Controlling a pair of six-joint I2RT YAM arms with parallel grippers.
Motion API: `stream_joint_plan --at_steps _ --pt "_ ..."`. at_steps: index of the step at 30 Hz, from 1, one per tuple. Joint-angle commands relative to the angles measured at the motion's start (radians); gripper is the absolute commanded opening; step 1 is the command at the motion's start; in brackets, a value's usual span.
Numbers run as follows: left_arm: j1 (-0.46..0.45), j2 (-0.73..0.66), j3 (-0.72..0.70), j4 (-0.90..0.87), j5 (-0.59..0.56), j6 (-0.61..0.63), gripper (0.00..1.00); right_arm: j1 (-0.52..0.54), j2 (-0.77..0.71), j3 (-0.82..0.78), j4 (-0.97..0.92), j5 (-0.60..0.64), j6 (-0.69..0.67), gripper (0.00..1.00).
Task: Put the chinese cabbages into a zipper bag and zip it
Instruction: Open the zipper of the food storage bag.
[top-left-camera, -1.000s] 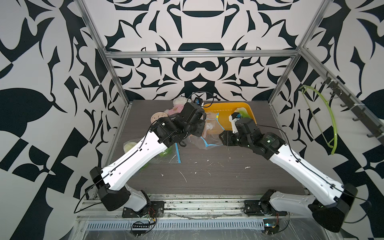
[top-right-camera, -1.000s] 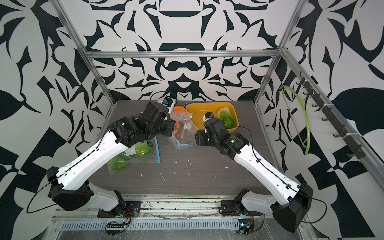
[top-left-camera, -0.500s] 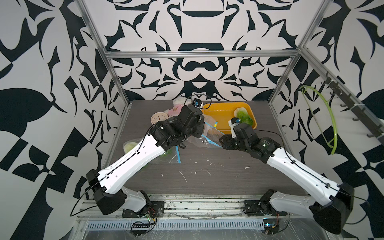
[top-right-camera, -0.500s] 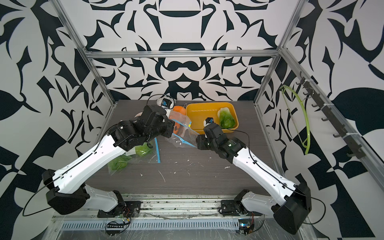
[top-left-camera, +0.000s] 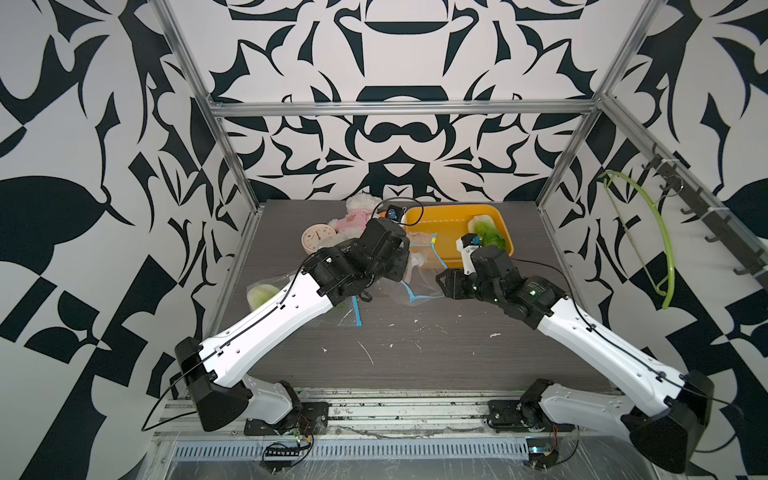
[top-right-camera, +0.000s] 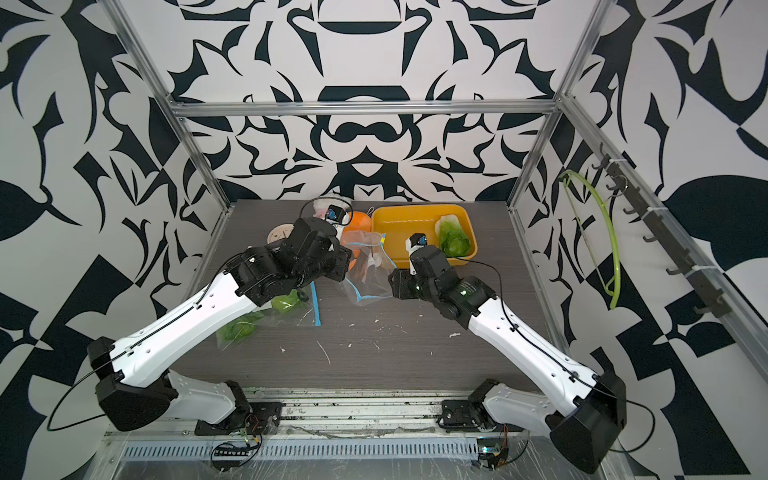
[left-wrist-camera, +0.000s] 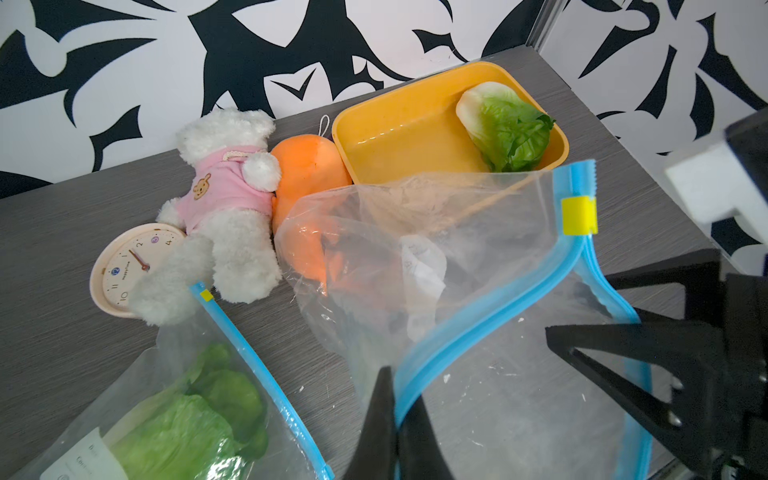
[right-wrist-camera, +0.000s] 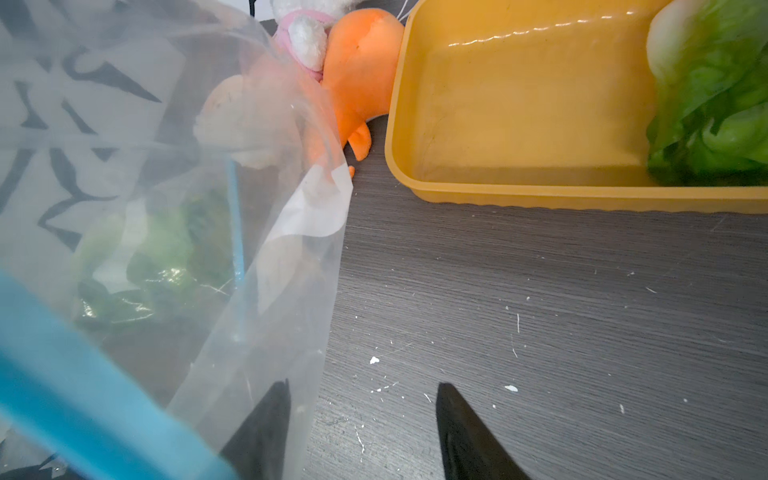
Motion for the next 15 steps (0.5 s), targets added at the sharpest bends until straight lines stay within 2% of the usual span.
stream_joint_plan --at_steps 1,8,15 --pt "0.004 -0.037 0.025 -0.014 -0.035 0.003 0.00 -0.006 -0.023 0.010 -0.046 0.075 -0.014 0.58" --pt "0.004 -0.065 -0.006 -0.009 -0.042 0.010 0.00 -0.006 -0.021 -0.024 -0.026 0.080 0.011 0.58" --pt "0.004 -0.029 0.003 0.009 0.006 0.005 0.00 -0.005 -0.036 -0.018 0.107 -0.096 -0.001 0.58"
